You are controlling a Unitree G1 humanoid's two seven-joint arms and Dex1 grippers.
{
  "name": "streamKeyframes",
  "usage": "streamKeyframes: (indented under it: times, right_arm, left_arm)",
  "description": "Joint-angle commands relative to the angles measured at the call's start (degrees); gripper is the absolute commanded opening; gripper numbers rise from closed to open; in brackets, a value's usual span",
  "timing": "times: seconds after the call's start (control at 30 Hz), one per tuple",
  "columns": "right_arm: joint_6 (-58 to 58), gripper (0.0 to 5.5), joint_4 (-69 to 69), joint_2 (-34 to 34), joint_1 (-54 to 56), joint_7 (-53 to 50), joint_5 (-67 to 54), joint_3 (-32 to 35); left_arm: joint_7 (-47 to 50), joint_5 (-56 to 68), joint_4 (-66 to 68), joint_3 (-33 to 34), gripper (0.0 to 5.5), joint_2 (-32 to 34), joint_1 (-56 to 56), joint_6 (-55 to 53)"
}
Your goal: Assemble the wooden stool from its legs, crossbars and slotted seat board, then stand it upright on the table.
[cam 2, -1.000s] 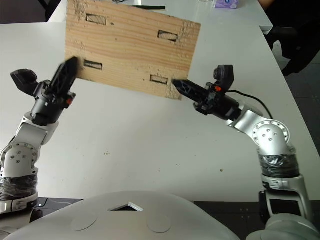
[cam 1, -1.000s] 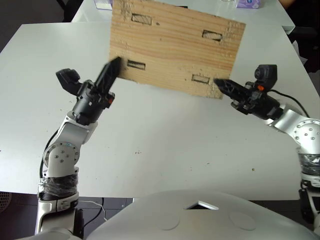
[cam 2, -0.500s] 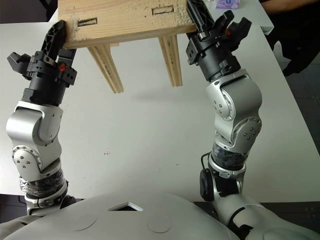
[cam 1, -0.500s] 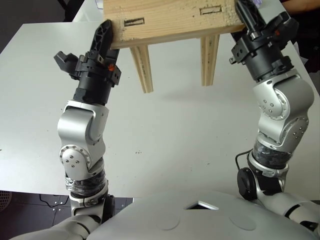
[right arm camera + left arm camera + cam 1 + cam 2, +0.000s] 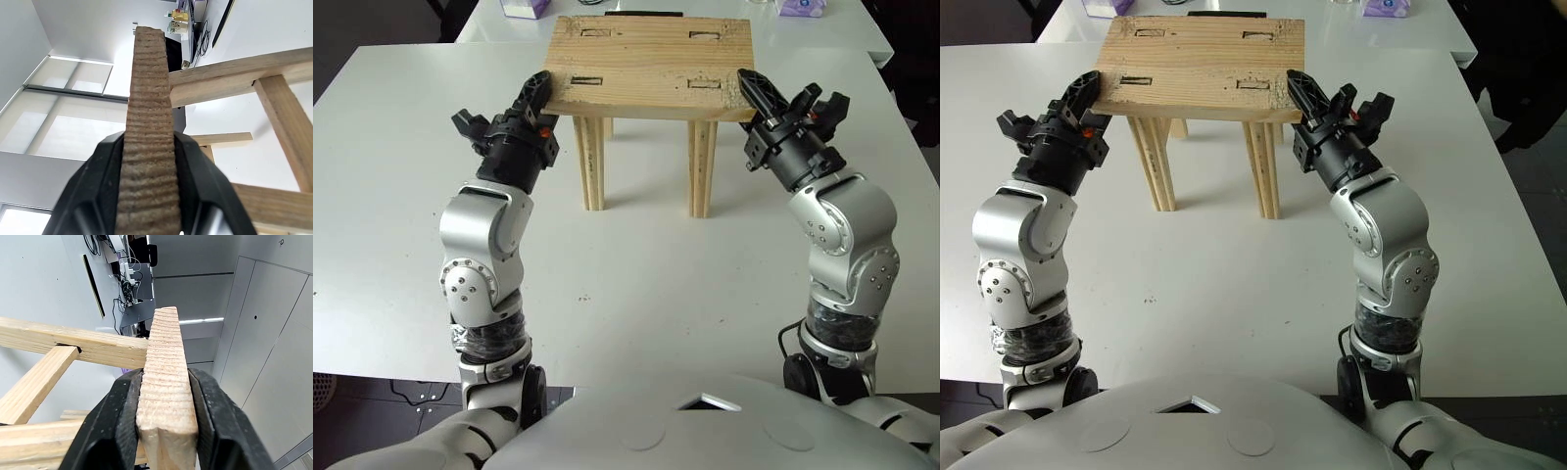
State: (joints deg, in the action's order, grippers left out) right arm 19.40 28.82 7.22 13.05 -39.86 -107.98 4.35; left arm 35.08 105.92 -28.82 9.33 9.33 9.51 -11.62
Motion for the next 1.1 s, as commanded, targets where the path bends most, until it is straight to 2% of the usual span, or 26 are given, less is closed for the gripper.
streamKeyframes:
  times: [0.03, 0.43, 0.53, 0.57, 0.77, 1.07, 1.1]
  right_arm:
    - [2.15, 1.3, -4.22, 1.91, -0.33, 0.14, 4.21, -0.27]
    - [3.3, 1.3, -9.64, 1.05, 0.33, 1.66, 9.23, -0.48]
    - [2.92, 1.98, -8.71, 0.98, 1.72, 4.71, 11.09, 0.14]
    - [2.79, 2.11, -8.6, 0.66, 2.25, 5.11, 11.78, 0.58]
    - [2.23, 3.01, -8.56, -0.87, 4.93, 7.16, 14.1, 2.81]
    - [2.67, 4.28, -10.3, 0.89, 6.68, 8.84, 18.45, 6.4]
    - [2.6, 4.28, -11.04, 1.54, 7.27, 9.65, 20.13, 6.92]
  left_arm:
    - [2.65, -1.85, 0.91, 0.14, 1.32, -0.47, 0.03, -0.87]
    - [2.44, -6.5, 5.81, 0.29, 1.32, -2.71, 1.24, -2.58]
    - [0.84, -6.6, 5.86, 0.9, 1.32, -2.87, 1.7, -3.23]
    - [0.43, -6.36, 5.7, 1.11, 1.68, -3.08, 1.95, -3.27]
    - [0.46, -6.38, 6.94, 2.07, 2.56, -3.23, 3.58, -4.55]
    - [-1.4, -9.16, 5.94, 5.33, 2.61, -1.69, 4.55, -5.37]
    - [-2.11, -9.47, 5.37, 5.64, 2.61, -1.6, 4.74, -5.36]
